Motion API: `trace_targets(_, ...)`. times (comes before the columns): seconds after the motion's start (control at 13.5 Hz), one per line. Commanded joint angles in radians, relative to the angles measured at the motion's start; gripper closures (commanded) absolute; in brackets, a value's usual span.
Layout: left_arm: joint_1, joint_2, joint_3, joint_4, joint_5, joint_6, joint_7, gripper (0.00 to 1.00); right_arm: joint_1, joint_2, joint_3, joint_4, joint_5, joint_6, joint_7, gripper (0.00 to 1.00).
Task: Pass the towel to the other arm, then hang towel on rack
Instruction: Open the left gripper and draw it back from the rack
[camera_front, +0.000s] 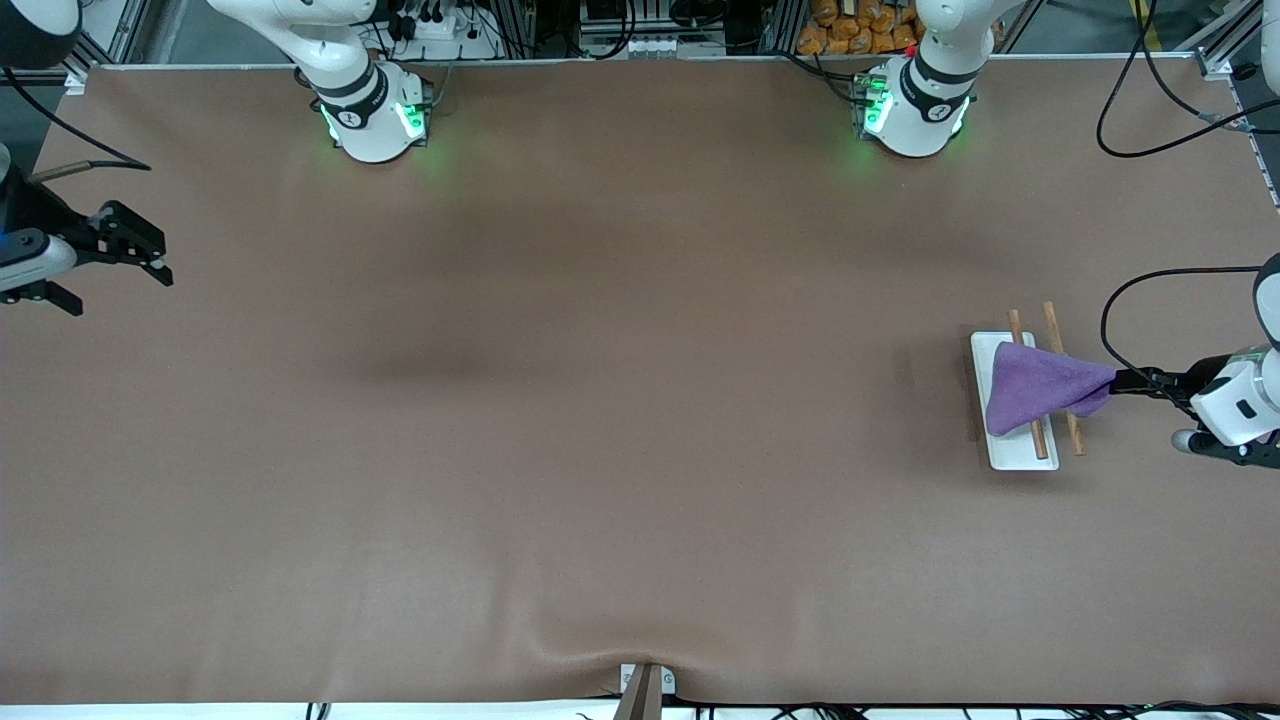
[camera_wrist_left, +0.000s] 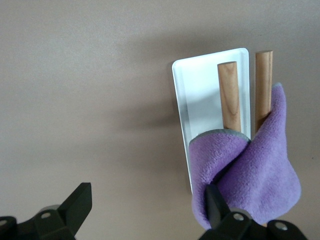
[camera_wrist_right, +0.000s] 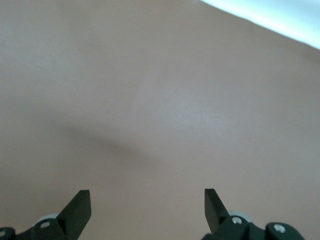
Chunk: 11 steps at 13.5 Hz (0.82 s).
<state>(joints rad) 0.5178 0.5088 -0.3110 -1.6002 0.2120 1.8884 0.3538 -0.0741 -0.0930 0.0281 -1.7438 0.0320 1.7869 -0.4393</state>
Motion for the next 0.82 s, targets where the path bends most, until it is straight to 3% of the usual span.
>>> trace_targets(0.0, 0.008, 0.007, -0.007, 0.005, -0.017, 0.021, 0.042, 0.00, 0.010, 0.041, -0.004, 0.090, -0.015, -0.027, 0.016, 0.00)
trace_targets(0.74, 0.042, 0.034, -0.008, 0.003, -0.019, 0.060, 0.103, 0.00, 0.083, 0.064, -0.004, 0.158, -0.096, -0.072, 0.077, 0.00)
